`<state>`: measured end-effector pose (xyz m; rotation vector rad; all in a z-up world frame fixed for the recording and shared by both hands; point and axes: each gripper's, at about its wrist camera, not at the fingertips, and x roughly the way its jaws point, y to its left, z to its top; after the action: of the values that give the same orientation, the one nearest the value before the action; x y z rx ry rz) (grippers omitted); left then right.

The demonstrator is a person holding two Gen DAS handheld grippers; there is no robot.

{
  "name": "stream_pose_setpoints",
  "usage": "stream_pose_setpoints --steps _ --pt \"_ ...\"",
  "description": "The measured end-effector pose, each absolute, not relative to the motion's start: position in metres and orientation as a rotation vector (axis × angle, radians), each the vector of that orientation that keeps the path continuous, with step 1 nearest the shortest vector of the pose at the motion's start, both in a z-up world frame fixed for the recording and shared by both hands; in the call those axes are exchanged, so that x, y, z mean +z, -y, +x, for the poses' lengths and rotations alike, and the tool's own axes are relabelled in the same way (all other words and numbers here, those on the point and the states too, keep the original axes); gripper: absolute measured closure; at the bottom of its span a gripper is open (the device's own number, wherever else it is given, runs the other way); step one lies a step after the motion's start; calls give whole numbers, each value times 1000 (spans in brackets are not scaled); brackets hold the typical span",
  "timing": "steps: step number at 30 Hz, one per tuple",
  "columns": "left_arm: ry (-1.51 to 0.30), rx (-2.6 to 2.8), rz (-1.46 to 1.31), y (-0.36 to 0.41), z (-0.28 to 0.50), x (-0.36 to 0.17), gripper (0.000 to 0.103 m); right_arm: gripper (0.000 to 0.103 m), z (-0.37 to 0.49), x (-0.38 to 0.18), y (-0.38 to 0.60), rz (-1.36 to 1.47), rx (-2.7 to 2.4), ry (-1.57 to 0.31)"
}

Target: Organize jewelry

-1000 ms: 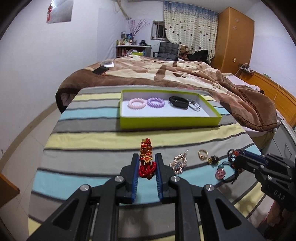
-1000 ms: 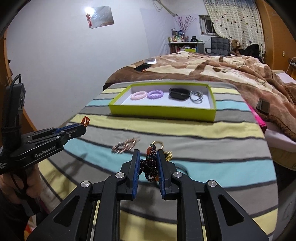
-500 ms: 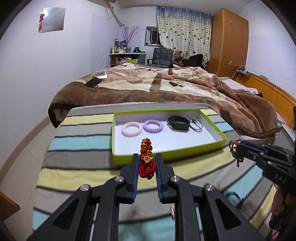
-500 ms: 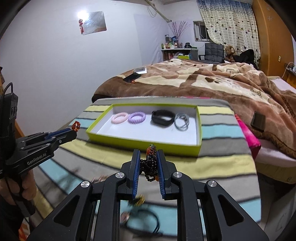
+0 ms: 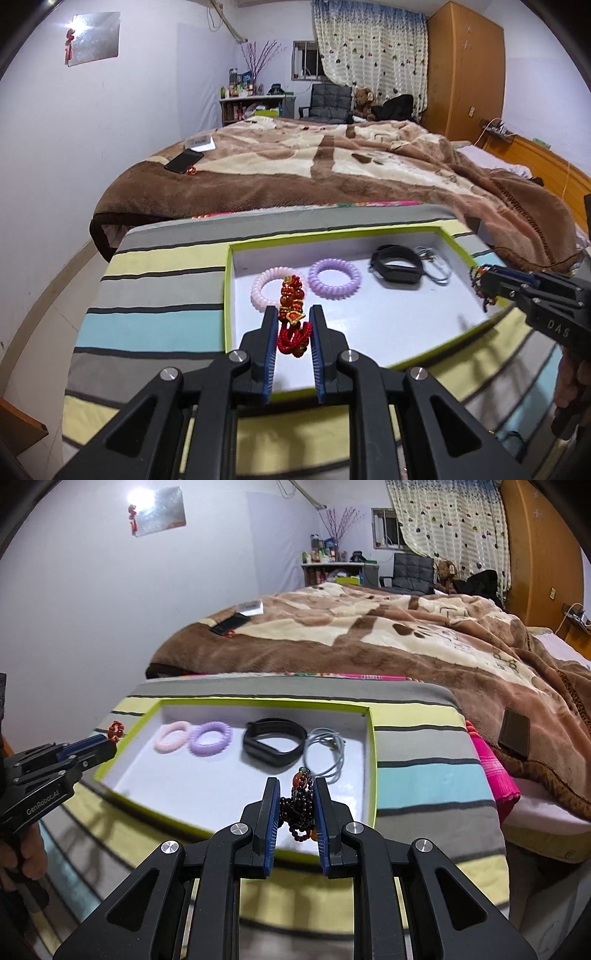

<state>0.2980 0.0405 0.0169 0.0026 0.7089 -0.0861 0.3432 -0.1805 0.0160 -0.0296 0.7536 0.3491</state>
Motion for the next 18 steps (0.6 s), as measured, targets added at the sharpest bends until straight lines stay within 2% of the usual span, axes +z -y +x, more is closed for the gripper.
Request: stream_pose_setpoints --steps 10,18 --pt "-774 -53 1 -49 328 -10 85 84 379 -12 182 -49 316 -824" --pt "-797 -58 -3 -49 336 -14 84 83 387 -14 180 -41 322 -830"
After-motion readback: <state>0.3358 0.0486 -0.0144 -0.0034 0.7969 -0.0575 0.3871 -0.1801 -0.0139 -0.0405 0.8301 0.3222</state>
